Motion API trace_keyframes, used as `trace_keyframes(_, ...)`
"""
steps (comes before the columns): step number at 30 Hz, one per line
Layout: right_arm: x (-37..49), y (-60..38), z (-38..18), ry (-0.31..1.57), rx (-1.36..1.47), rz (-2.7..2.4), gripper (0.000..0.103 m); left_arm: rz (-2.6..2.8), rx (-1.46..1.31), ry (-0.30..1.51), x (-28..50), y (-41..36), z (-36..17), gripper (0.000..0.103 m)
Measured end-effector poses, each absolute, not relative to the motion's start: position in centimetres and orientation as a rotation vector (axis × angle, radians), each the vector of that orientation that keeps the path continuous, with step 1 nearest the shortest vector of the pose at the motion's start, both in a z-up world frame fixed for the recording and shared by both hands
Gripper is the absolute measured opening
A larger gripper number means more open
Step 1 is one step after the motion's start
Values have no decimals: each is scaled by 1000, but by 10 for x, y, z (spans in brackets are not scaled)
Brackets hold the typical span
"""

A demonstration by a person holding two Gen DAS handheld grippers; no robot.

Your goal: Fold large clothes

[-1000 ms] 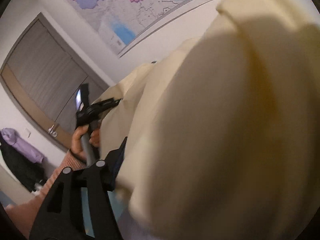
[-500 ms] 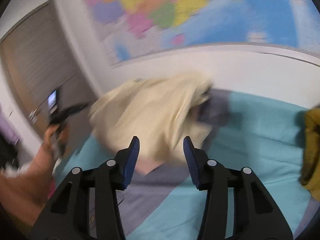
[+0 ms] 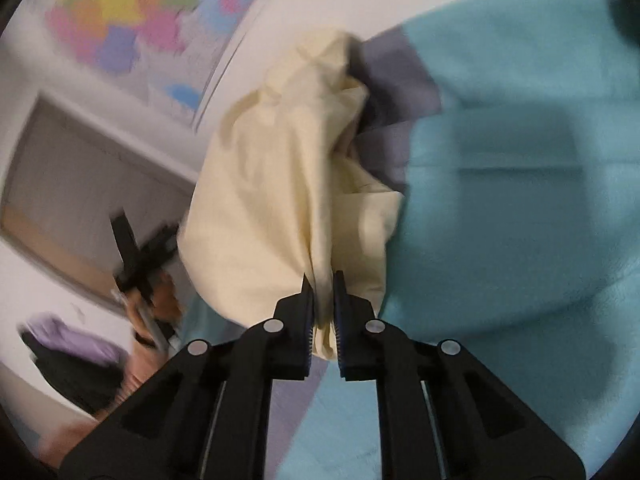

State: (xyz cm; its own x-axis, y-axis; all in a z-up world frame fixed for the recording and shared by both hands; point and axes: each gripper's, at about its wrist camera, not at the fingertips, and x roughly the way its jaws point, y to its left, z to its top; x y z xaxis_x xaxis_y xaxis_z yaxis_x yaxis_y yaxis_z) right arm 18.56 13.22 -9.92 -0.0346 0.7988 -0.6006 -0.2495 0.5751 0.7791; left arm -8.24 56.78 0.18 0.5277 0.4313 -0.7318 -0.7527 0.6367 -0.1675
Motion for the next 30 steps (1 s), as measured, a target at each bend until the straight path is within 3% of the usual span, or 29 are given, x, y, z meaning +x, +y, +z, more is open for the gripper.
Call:
trace_keyframes(1,185,135,-87,1329,456,882,16,764,-488,718,-82,565,2,70)
trace_keyframes(3,182,125,-63,1253,393,834,39,792,-450,715,-82,557,4,70)
trace_keyframes(5,186,132,-40,1156,314,782,44,813,-414,692,-80,547,9,69)
trace_keyframes(8,191,150,-11,1038,218,781,59,811,-357,644,-79,529,20,69)
trace_keyframes(14,214,215,-10,985,104,849,60,714,-291,627,-63,499,31,76)
trace_keyframes(22,232,250,-89,1189,158,838,59,730,-227,696,-46,489,3,80)
trace_keyframes(30,214,231,-61,1119,140,863,62,750,-210,688,-53,478,9,80)
